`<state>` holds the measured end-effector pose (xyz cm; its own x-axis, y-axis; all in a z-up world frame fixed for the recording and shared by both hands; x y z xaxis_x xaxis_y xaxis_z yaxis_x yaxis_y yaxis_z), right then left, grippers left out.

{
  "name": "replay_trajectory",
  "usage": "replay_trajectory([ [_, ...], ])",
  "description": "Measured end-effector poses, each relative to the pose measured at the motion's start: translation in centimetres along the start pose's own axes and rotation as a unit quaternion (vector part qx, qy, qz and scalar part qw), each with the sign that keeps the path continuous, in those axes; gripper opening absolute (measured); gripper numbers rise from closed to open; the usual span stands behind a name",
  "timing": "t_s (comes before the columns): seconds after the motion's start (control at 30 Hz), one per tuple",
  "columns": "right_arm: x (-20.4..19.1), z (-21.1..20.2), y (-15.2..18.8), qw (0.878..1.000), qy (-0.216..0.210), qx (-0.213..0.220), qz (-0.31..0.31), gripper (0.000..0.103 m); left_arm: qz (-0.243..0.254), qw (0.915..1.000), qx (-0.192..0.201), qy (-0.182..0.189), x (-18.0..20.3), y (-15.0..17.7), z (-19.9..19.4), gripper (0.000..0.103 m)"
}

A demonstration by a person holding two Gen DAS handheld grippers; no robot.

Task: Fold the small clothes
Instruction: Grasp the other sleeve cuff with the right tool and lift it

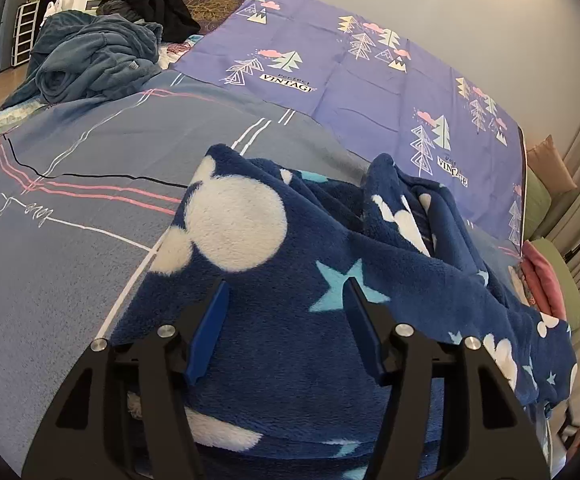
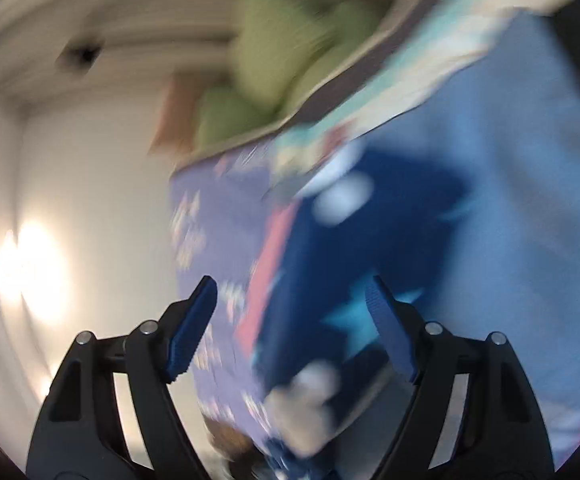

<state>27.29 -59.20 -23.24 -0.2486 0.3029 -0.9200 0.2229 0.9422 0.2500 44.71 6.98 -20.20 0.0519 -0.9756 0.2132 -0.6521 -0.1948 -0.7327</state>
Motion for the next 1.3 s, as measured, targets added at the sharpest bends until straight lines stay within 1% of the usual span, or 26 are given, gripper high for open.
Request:
replay_trajectory([
  [0.03, 1.2, -0.1, -0.9, 1.000, 0.013, 0.000, 0.027, 0.080, 0.001, 1.0000, 0.000, -0.001, 0.0, 0.0, 0.0, 0.061],
  [0.07, 2.9, 0.0, -1.5, 0.997, 0.038, -0.012, 0.062, 0.081, 0.002, 1.0000, 0.000, -0.001, 0.0, 0.0, 0.0, 0.061],
  [0.1, 4.0, 0.1, -1.5, 0.995, 0.042, -0.027, 0.091, 0.081, 0.001, 1.0000, 0.000, -0.001, 0.0, 0.0, 0.0, 0.061],
  [0.13, 4.4, 0.2, -1.3, 0.993, 0.039, -0.036, 0.103, 0.081, 0.001, 1.0000, 0.000, 0.000, 0.1, 0.0, 0.0, 0.061],
  [0.17, 4.4, 0.4, -0.8, 0.993, 0.044, -0.043, 0.098, 0.081, 0.001, 1.0000, 0.000, 0.000, 0.1, 0.0, 0.0, 0.061],
  [0.23, 3.6, 0.8, -0.1, 0.996, 0.058, -0.047, 0.056, 0.081, 0.001, 1.0000, 0.000, 0.000, 0.1, 0.0, 0.0, 0.061],
  [0.27, 3.4, 1.2, 0.3, 0.996, 0.056, -0.055, 0.047, 0.081, 0.001, 1.0000, 0.000, 0.000, 0.1, 0.0, 0.0, 0.061],
  [0.33, 3.8, 2.0, 0.8, 0.994, 0.052, -0.072, 0.058, 0.081, 0.000, 1.0000, 0.000, 0.001, 0.1, 0.0, 0.1, 0.062],
  [0.4, 5.3, 2.8, 0.4, 0.992, 0.058, -0.081, 0.081, 0.081, -0.001, 1.0000, 0.000, 0.002, 0.1, 0.0, 0.0, 0.062],
  [0.43, 5.7, 2.9, -0.3, 0.991, 0.055, -0.081, 0.092, 0.080, -0.001, 1.0000, 0.001, 0.002, 0.1, 0.0, 0.1, 0.062],
  [0.53, 5.6, 2.2, -1.8, 0.989, 0.010, -0.068, 0.128, 0.079, 0.000, 1.0000, 0.000, 0.001, 0.1, 0.0, 0.1, 0.062],
  [0.6, 6.0, 2.1, -2.3, 0.988, -0.005, -0.063, 0.144, 0.079, 0.000, 1.0000, 0.000, 0.001, 0.1, 0.0, 0.1, 0.063],
  [0.67, 6.1, 2.0, -2.8, 0.985, -0.033, -0.058, 0.159, 0.078, 0.000, 1.0000, 0.000, 0.001, 0.1, 0.0, 0.1, 0.063],
  [0.73, 6.2, 2.2, -3.0, 0.982, -0.059, -0.055, 0.171, 0.074, 0.000, 1.0000, 0.000, 0.001, 0.2, 0.0, 0.1, 0.063],
  [0.8, 6.7, 2.1, -3.1, 0.978, -0.076, -0.052, 0.189, 0.061, 0.000, 1.0000, 0.000, 0.002, 0.2, 0.0, 0.1, 0.064],
  [0.83, 7.1, 1.8, -3.1, 0.976, -0.083, -0.051, 0.197, 0.058, 0.000, 1.0000, 0.000, 0.002, 0.2, 0.0, 0.1, 0.064],
  [0.87, 7.1, 1.8, -3.0, 0.975, -0.088, -0.051, 0.199, 0.056, 0.001, 1.0000, 0.000, 0.002, 0.3, 0.0, 0.1, 0.065],
  [0.93, 6.8, 1.7, -2.7, 0.976, -0.095, -0.047, 0.191, 0.056, 0.003, 1.0000, 0.000, 0.002, 0.4, 0.0, 0.2, 0.066],
  [0.97, 6.6, 1.6, -2.5, 0.977, -0.094, -0.047, 0.184, 0.055, 0.004, 1.0000, -0.001, 0.002, 0.4, 0.0, 0.2, 0.066],
  [1.03, 6.2, 1.5, -2.1, 0.980, -0.091, -0.045, 0.169, 0.050, 0.004, 1.0000, -0.001, 0.002, 0.4, 0.0, 0.3, 0.067],
  [1.1, 6.4, 1.8, -1.7, 0.982, -0.083, -0.048, 0.166, 0.038, 0.005, 1.0000, -0.001, 0.002, 0.4, 0.0, 0.3, 0.067],
  [1.13, 6.2, 2.4, -1.8, 0.982, -0.078, -0.047, 0.166, 0.035, 0.004, 1.0000, -0.001, 0.002, 0.4, 0.0, 0.3, 0.067],
  [1.2, 6.4, 2.5, -1.7, 0.983, -0.069, -0.045, 0.165, 0.024, 0.004, 1.0000, 0.000, 0.003, 0.5, 0.0, 0.3, 0.067],
  [1.27, 6.5, 2.4, -1.6, 0.985, -0.060, -0.040, 0.156, 0.019, 0.004, 1.0000, 0.000, 0.003, 0.5, 0.0, 0.3, 0.067],
  [1.3, 6.7, 2.1, -1.5, 0.986, -0.057, -0.037, 0.152, 0.014, 0.004, 1.0000, 0.000, 0.003, 0.5, 0.0, 0.3, 0.067],
])
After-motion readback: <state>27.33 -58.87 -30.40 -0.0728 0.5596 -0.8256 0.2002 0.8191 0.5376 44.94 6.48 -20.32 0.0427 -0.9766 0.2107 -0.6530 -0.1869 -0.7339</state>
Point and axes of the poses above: each gripper's, at about its wrist camera, not at the fingertips, and z roughly the way its jaws point, x to its right, y to its underside, the point moved 8 cm from there along z, roughly the way its jaws point, and after that the axes turned 11 degrees about z, right-handed, at the moved point
